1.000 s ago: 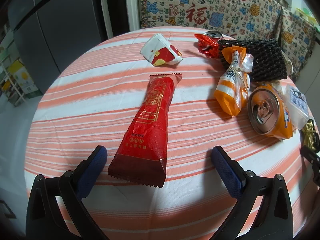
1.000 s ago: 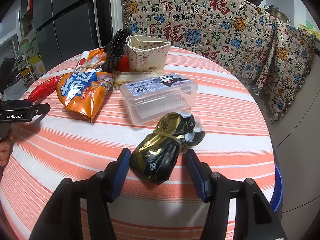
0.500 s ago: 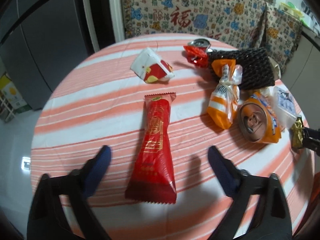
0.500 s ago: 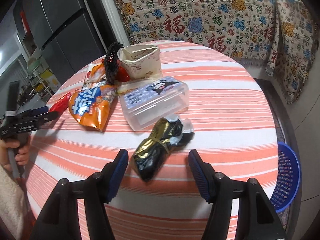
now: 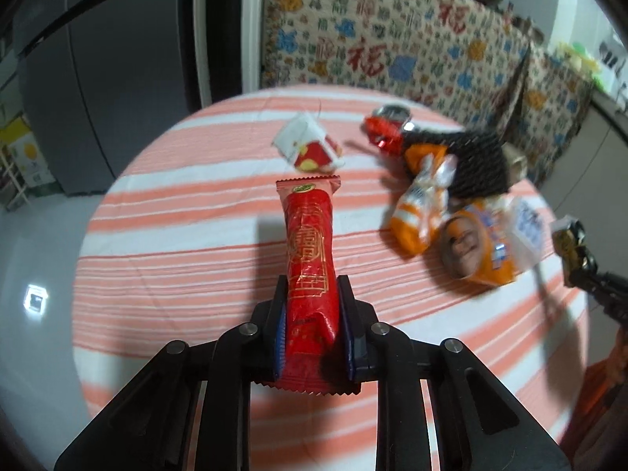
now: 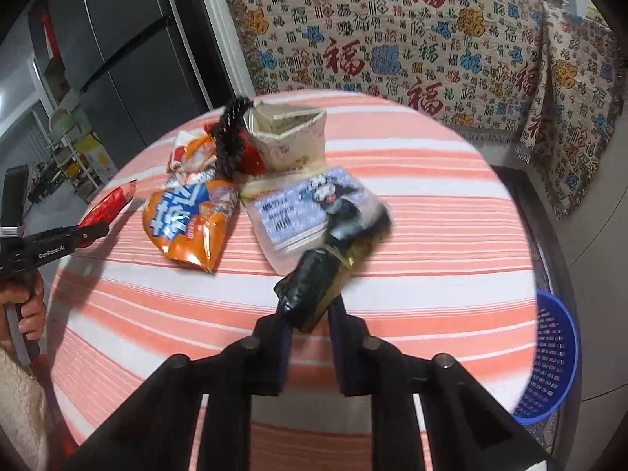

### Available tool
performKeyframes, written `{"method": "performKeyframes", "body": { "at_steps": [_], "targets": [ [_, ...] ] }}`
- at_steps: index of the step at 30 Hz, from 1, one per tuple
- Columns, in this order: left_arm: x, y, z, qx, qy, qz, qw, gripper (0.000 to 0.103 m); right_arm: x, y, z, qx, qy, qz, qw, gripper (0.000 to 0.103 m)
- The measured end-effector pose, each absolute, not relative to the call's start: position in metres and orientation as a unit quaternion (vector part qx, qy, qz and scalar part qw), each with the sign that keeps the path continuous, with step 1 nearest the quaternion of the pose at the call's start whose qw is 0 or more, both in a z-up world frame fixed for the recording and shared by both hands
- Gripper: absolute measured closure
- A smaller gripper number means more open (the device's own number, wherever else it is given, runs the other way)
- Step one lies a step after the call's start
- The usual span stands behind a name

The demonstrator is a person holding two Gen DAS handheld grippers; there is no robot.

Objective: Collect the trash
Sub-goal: 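Carry both wrappers over the blue wastebasket and open both tools to drop them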

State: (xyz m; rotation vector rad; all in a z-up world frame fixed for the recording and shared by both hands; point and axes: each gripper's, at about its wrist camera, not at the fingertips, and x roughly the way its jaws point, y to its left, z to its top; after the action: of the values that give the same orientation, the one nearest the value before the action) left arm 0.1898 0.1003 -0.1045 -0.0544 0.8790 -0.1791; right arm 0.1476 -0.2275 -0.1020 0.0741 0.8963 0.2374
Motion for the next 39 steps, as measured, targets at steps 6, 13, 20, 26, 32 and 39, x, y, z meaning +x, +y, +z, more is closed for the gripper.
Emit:
{"method": "performKeyframes", "body": {
  "at_steps": [6,13,20,26,32,39],
  "targets": [
    [0.169,0.067,-0.070,-0.039,0.391,-0.120,0.912,0.083,0.132,-0.249,-0.083,0.047,0.408,0.113,0.904,0.090],
    [0.148,-0.028,-0.043,-0.026,0.376,-0.209,0.902,0.083,0.124,-0.285,-0.064,0.079,0.391,0.105,0.911,0.090],
    [0.147,-0.171,-0.031,-0.008,0.378,-0.319,0.869,0.083,0.112,-0.368,-0.048,0.088,0.376,0.053,0.921,0.090],
    [0.157,-0.288,-0.045,0.012,0.392,-0.381,0.837,0.083,0.098,-0.456,-0.059,0.076,0.400,-0.006,0.913,0.090],
    [0.169,-0.368,-0.081,0.024,0.424,-0.401,0.812,0.083,0.105,-0.517,-0.087,0.088,0.421,-0.021,0.903,0.090],
    [0.178,-0.419,-0.117,0.043,0.451,-0.400,0.797,0.082,0.121,-0.561,-0.132,0.112,0.444,-0.021,0.889,0.090]
  ]
}}
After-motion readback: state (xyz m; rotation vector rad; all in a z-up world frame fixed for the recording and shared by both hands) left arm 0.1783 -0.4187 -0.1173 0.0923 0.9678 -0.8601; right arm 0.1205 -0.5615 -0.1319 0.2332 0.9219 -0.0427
